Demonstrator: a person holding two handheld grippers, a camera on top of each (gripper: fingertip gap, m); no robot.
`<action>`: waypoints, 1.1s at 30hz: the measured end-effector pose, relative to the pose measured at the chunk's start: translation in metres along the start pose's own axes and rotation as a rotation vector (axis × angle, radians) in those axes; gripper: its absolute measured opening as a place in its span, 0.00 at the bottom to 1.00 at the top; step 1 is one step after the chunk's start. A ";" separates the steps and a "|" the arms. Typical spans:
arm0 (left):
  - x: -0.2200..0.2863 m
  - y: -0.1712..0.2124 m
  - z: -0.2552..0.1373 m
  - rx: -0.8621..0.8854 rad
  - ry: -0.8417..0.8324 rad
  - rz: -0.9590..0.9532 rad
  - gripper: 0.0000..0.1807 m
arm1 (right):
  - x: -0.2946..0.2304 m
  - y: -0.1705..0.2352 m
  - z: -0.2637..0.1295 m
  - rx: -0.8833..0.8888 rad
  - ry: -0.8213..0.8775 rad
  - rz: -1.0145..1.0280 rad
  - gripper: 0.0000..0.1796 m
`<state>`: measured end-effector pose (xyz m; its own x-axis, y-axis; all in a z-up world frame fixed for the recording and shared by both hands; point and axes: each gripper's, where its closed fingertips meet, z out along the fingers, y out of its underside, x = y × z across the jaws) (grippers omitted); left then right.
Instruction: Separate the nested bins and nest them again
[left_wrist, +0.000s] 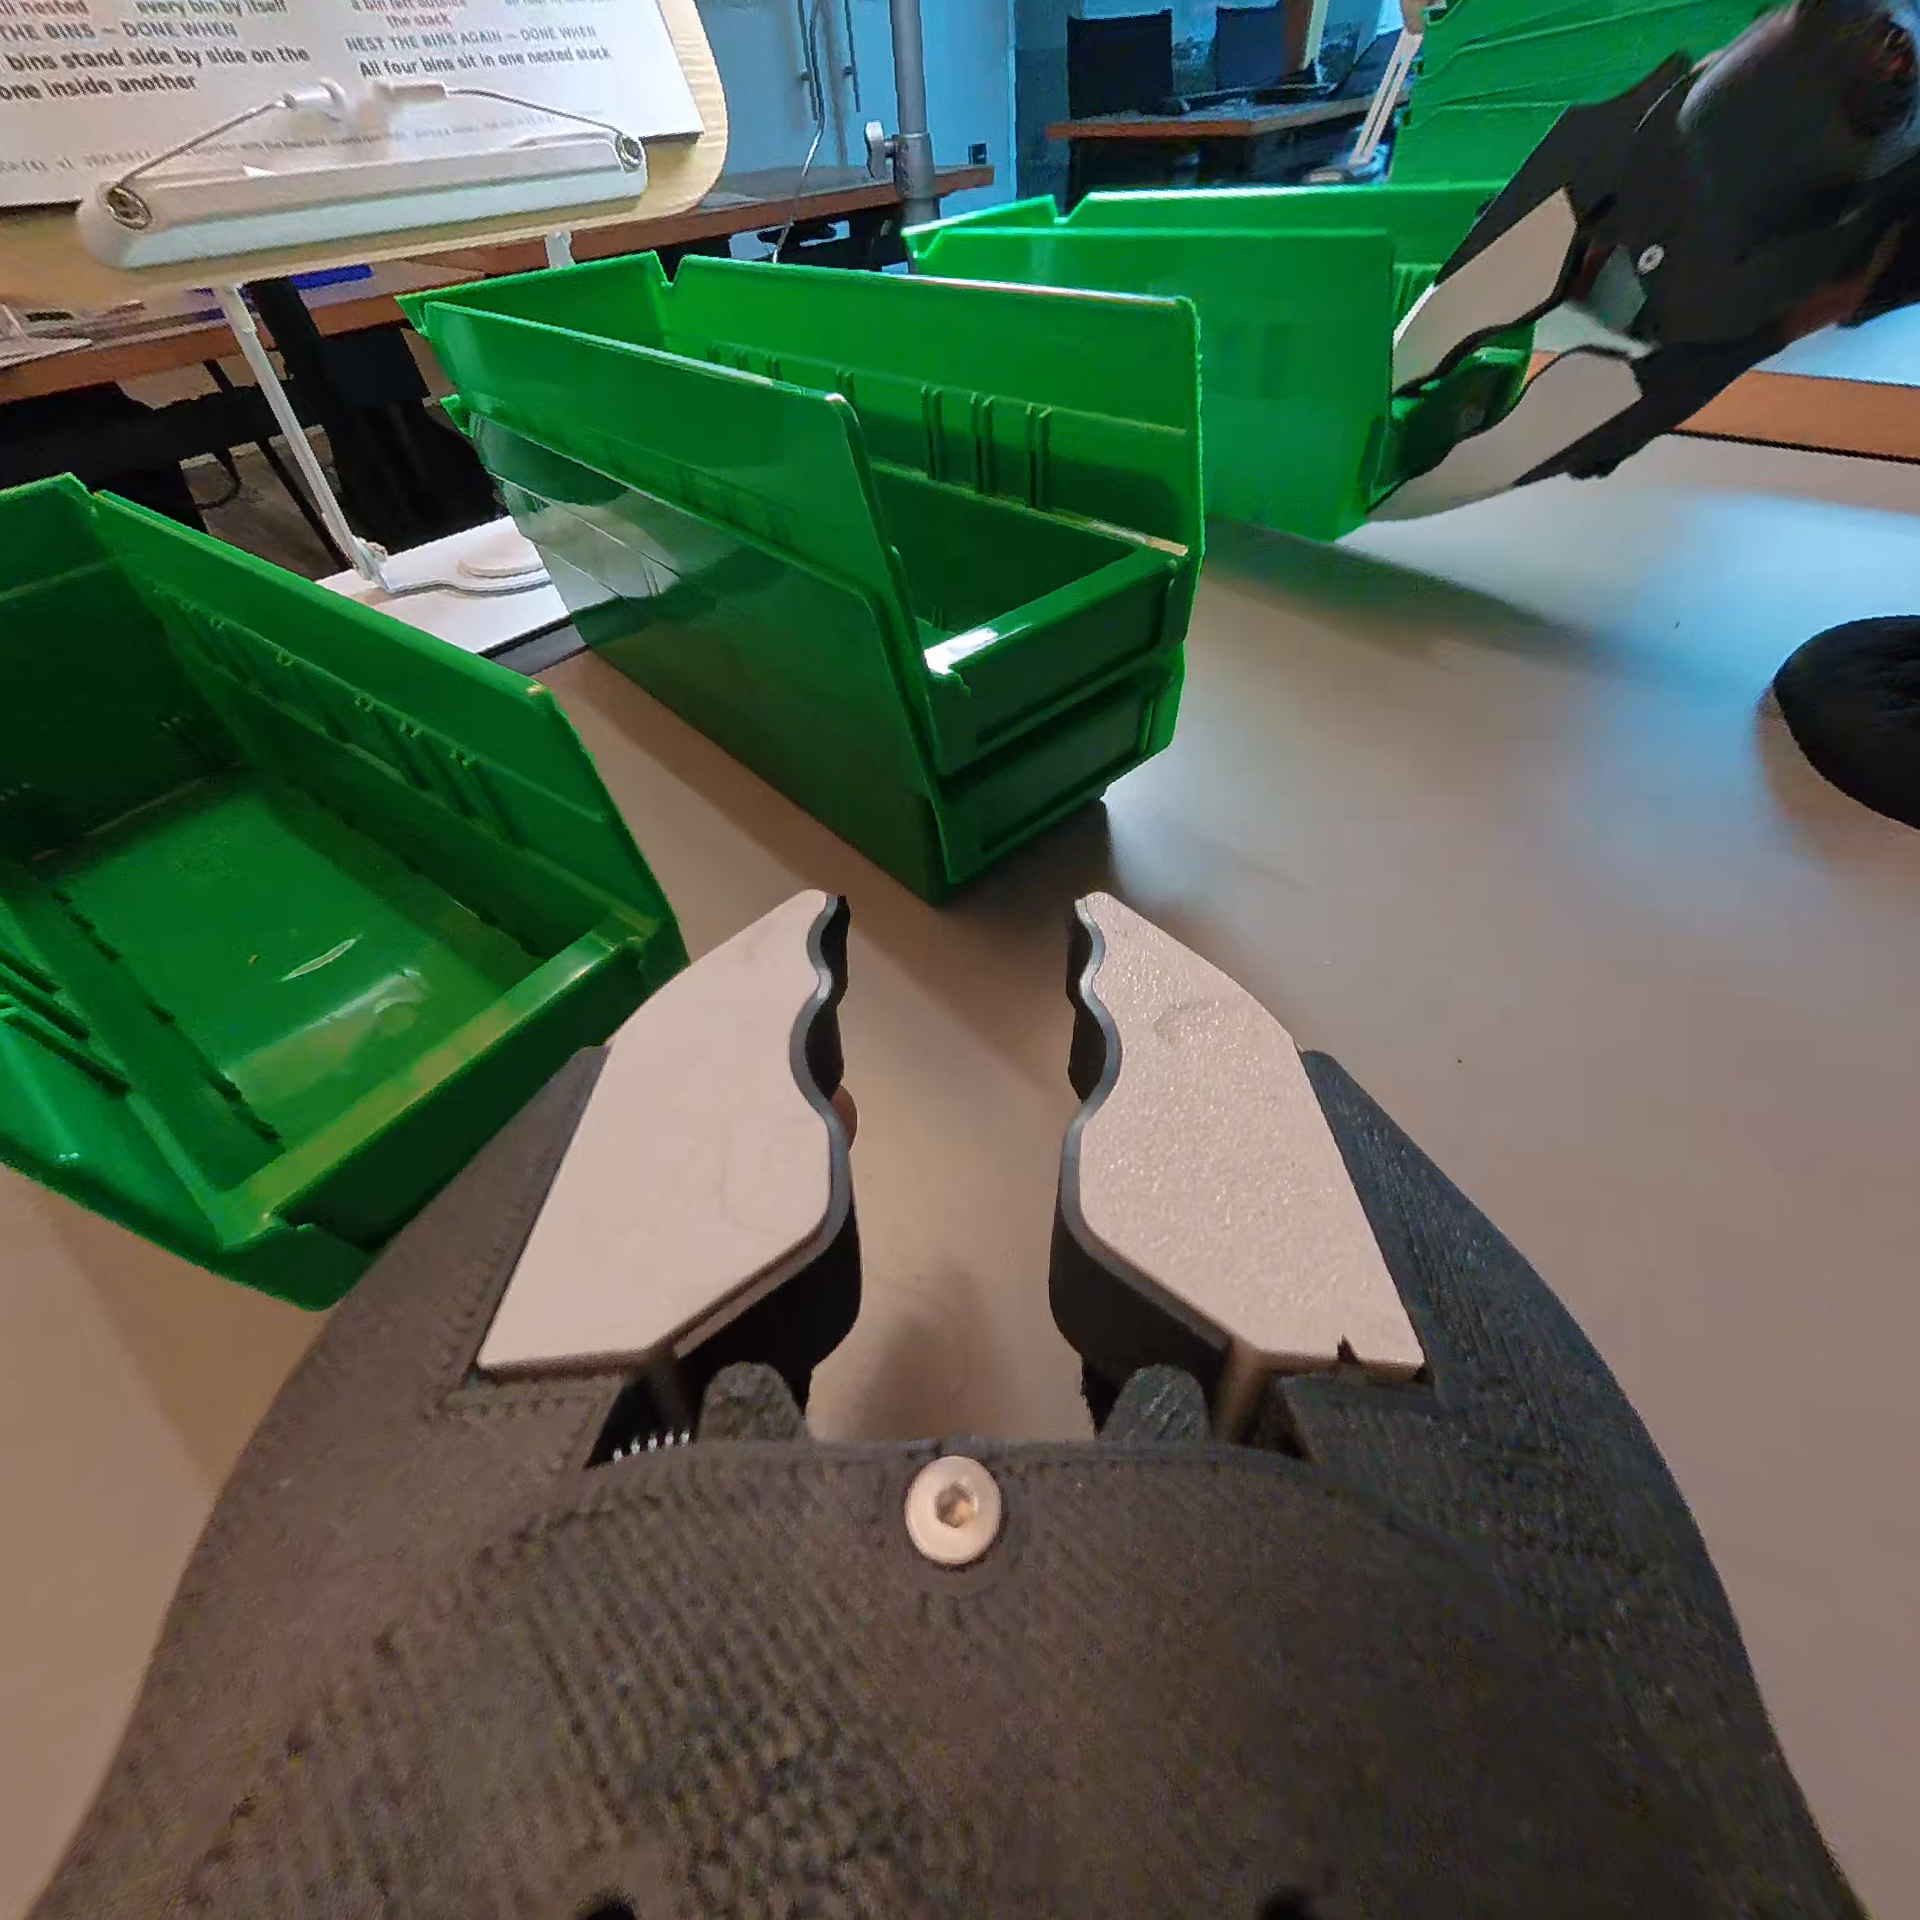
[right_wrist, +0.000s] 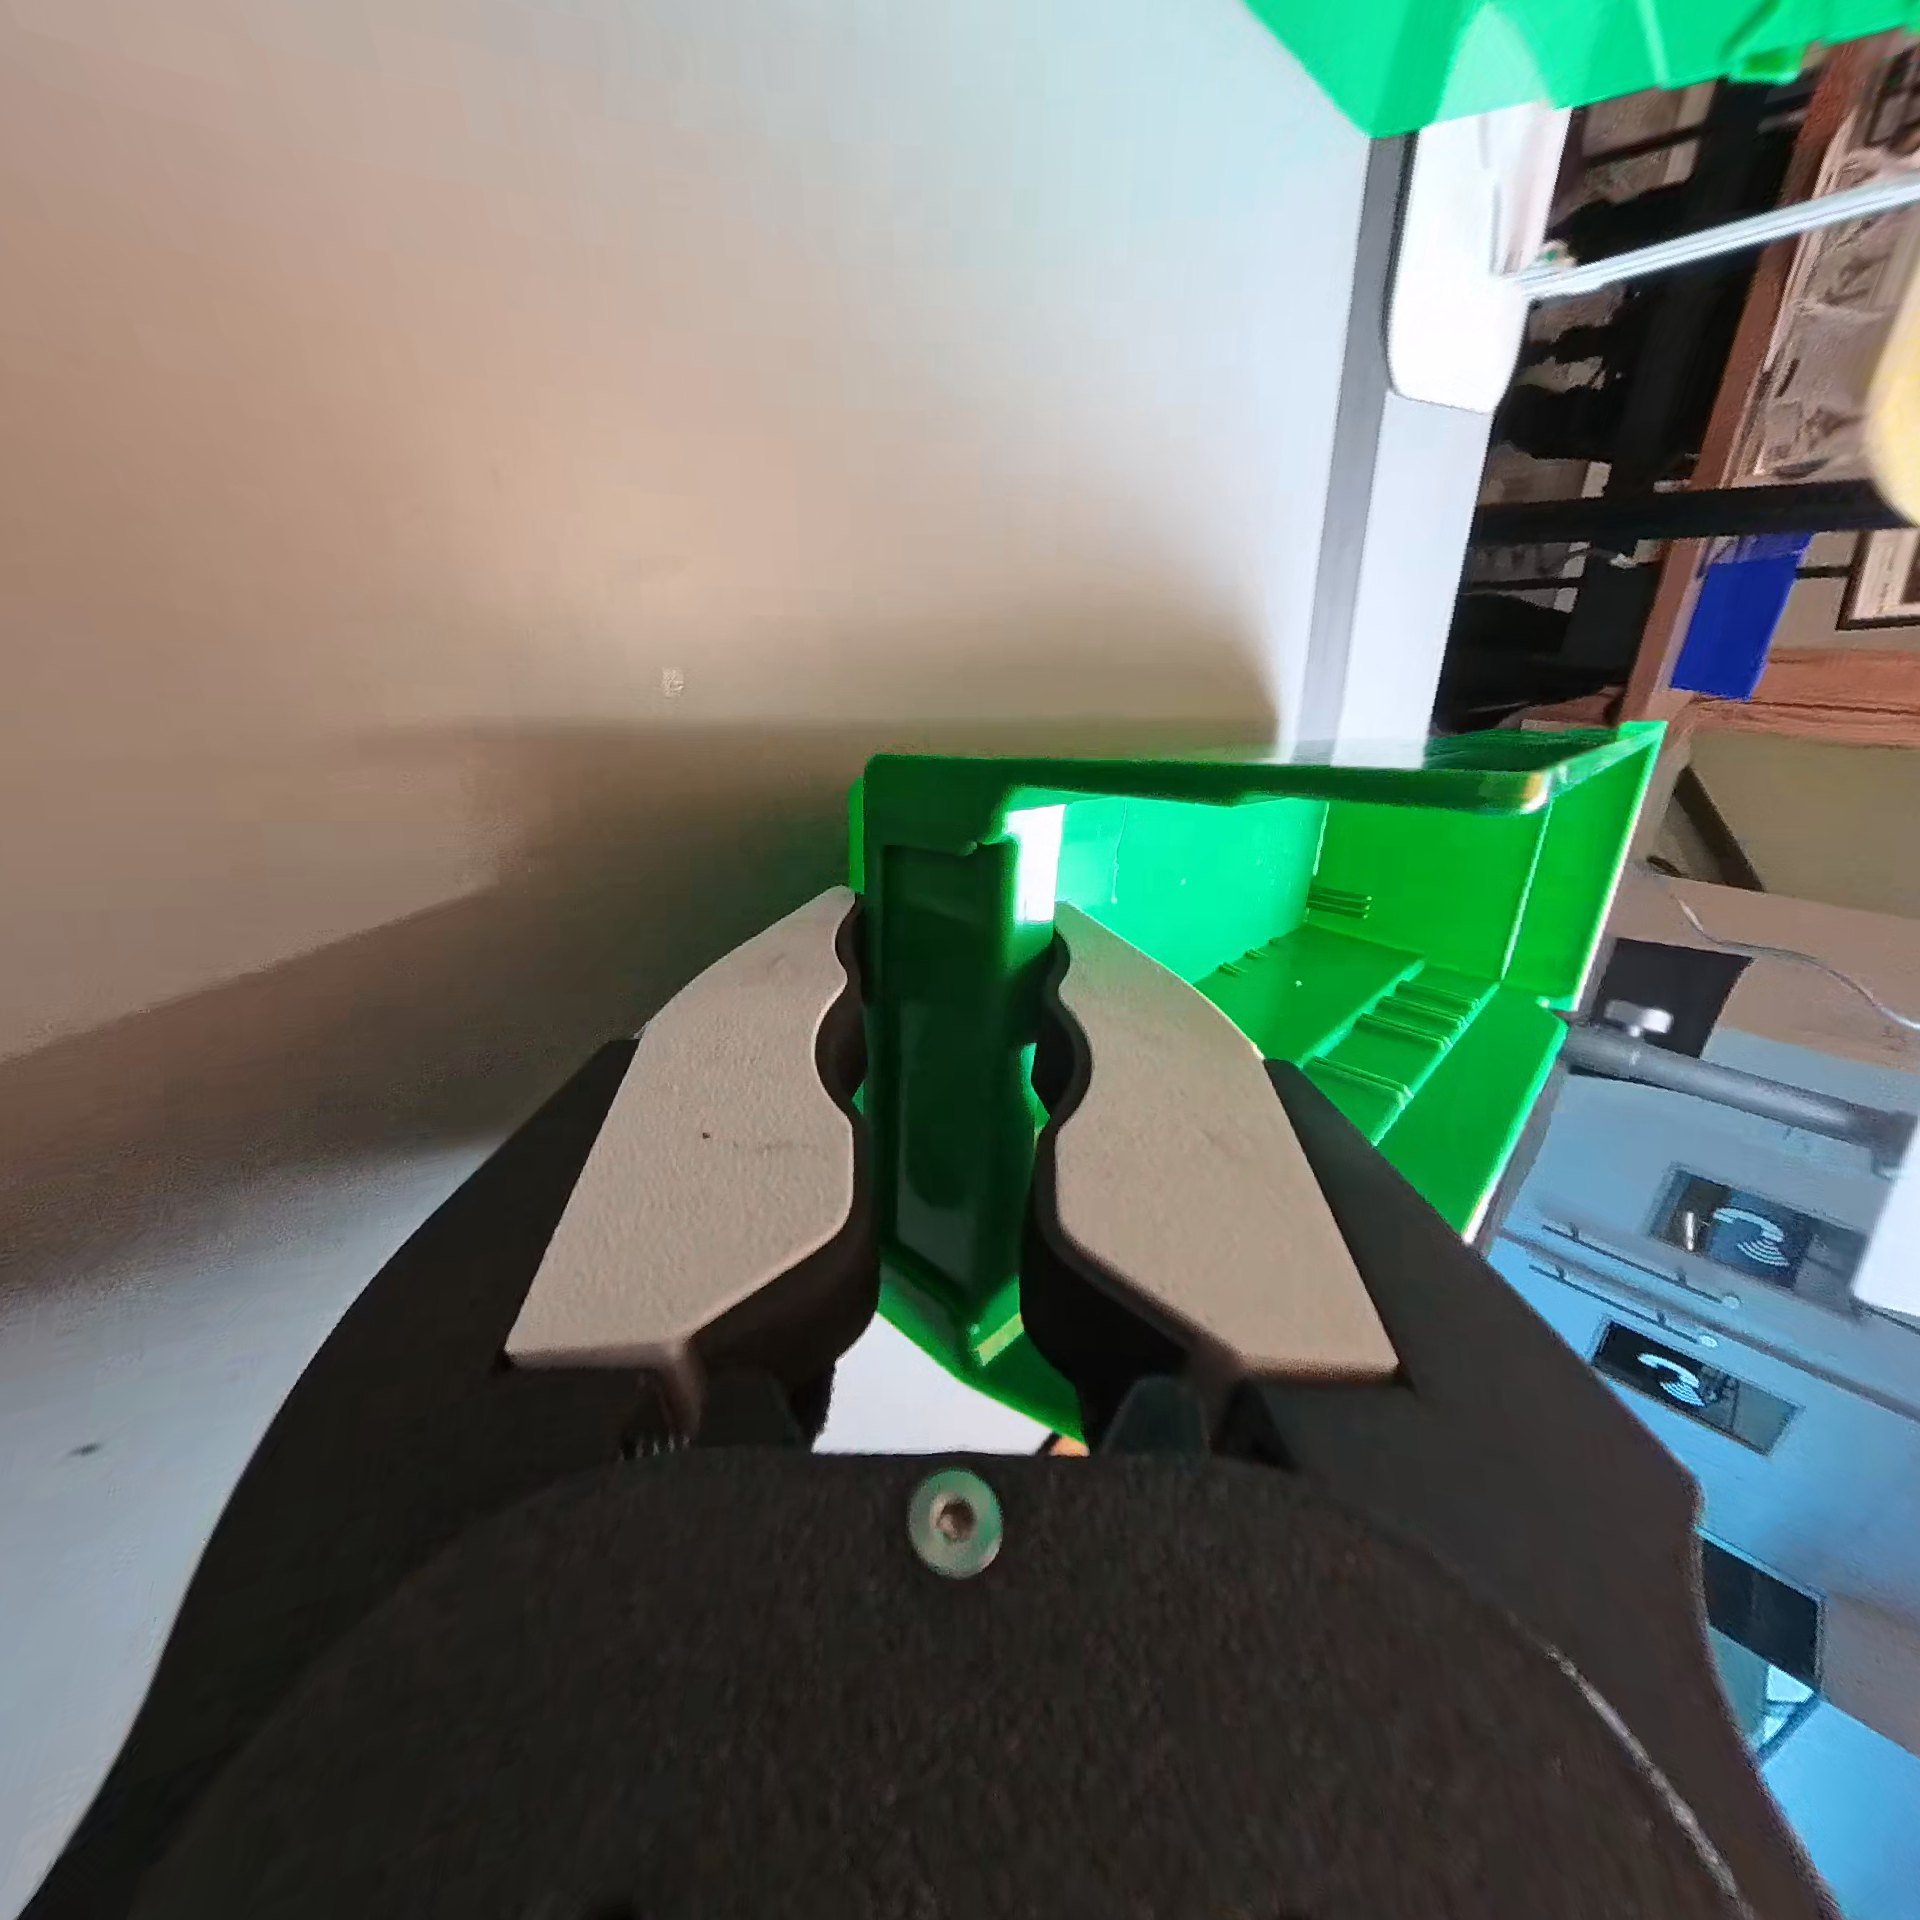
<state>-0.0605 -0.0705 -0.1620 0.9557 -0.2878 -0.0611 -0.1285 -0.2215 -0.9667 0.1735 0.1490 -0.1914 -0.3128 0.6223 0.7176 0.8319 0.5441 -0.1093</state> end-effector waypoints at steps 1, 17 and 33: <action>0.000 0.000 0.000 -0.001 -0.001 0.001 0.22 | -0.003 0.002 0.005 0.001 -0.004 -0.002 0.16; -0.001 -0.001 -0.001 -0.003 -0.030 0.025 0.24 | -0.006 0.004 0.000 -0.008 -0.014 0.103 0.35; -0.001 -0.005 -0.003 0.016 -0.034 0.038 0.23 | -0.001 -0.243 -0.066 0.306 -0.117 0.038 0.28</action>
<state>-0.0612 -0.0722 -0.1561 0.9587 -0.2641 -0.1055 -0.1604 -0.1959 -0.9674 0.0016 -0.0213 -0.1206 -0.3497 0.6959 0.6273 0.6728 0.6525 -0.3487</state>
